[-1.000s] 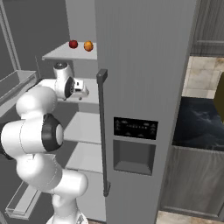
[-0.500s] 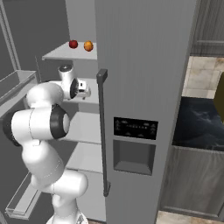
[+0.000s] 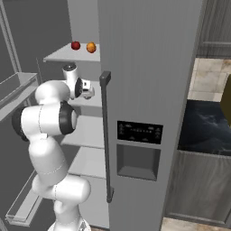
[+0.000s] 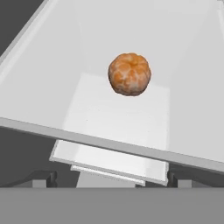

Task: Pick up the tangerine and peach from the fridge and place one fruit on each plate on the dining counter.

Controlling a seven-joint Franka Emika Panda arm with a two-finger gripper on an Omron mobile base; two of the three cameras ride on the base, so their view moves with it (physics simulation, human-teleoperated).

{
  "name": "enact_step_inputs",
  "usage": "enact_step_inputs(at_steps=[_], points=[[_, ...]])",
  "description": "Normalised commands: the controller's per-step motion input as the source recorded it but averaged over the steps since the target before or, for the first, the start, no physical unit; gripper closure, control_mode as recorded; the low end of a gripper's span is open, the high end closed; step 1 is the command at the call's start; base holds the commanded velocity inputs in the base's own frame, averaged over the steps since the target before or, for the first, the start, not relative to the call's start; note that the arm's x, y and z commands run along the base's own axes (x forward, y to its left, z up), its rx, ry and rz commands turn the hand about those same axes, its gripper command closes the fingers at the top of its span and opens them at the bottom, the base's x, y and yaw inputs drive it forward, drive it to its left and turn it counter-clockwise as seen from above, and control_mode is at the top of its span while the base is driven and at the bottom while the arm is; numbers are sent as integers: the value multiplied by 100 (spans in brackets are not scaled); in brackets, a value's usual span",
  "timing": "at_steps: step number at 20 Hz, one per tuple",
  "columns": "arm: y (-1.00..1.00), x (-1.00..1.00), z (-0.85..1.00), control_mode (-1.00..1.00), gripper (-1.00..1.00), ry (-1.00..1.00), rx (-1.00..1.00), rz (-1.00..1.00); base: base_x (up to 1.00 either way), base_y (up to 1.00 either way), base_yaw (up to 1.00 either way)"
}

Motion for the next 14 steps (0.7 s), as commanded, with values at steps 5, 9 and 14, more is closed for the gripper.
enact_step_inputs(at_steps=[5, 9, 14], points=[[0, 17, 0, -100, -100, -1, 0, 0, 0, 0, 0], [0, 9, 0, -100, -100, 0, 0, 0, 0, 0, 0], [2, 26, 0, -100, -100, -1, 0, 0, 0, 0, 0]])
